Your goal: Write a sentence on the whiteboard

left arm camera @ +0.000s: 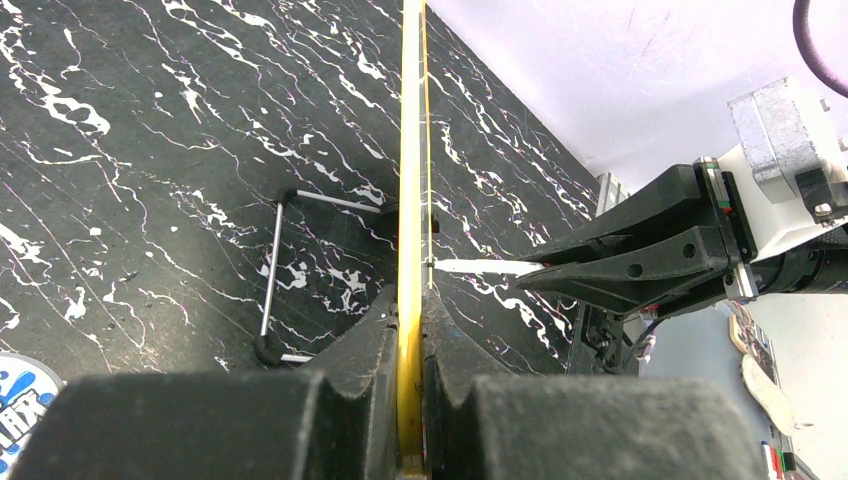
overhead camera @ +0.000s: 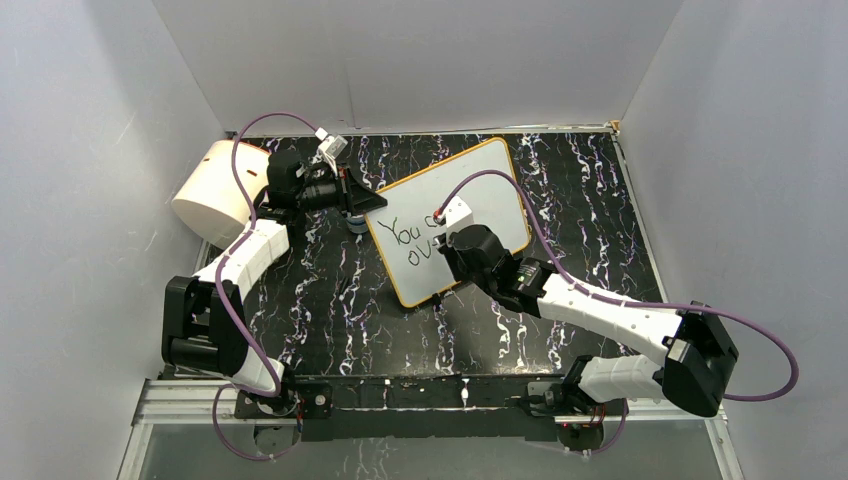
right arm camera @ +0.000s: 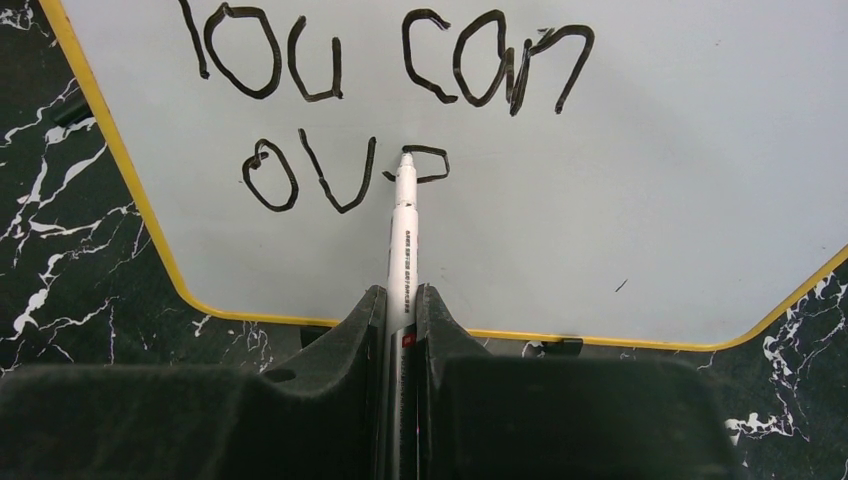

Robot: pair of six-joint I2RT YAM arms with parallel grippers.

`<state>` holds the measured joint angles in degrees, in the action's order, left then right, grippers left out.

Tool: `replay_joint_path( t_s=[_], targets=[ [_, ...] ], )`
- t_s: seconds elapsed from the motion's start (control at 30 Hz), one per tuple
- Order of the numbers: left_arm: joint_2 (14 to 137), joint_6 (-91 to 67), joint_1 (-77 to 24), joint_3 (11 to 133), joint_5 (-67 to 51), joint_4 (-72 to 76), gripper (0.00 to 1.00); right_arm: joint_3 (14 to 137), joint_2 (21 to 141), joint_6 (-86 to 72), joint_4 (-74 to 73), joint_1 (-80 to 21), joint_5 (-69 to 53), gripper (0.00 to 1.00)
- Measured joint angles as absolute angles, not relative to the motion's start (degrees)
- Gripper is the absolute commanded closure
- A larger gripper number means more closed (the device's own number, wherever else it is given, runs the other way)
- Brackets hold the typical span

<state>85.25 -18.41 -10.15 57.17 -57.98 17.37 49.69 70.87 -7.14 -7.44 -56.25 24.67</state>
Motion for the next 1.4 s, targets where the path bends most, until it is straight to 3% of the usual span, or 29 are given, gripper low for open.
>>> replay_joint_path(
  t_s=[1.4],
  targets=[
    [85.27, -18.41, -10.15, 57.17, -58.02, 17.39, 1.00, 48.82, 70.85, -8.54, -13.08, -56.25, 27.03, 1.00]
  ],
)
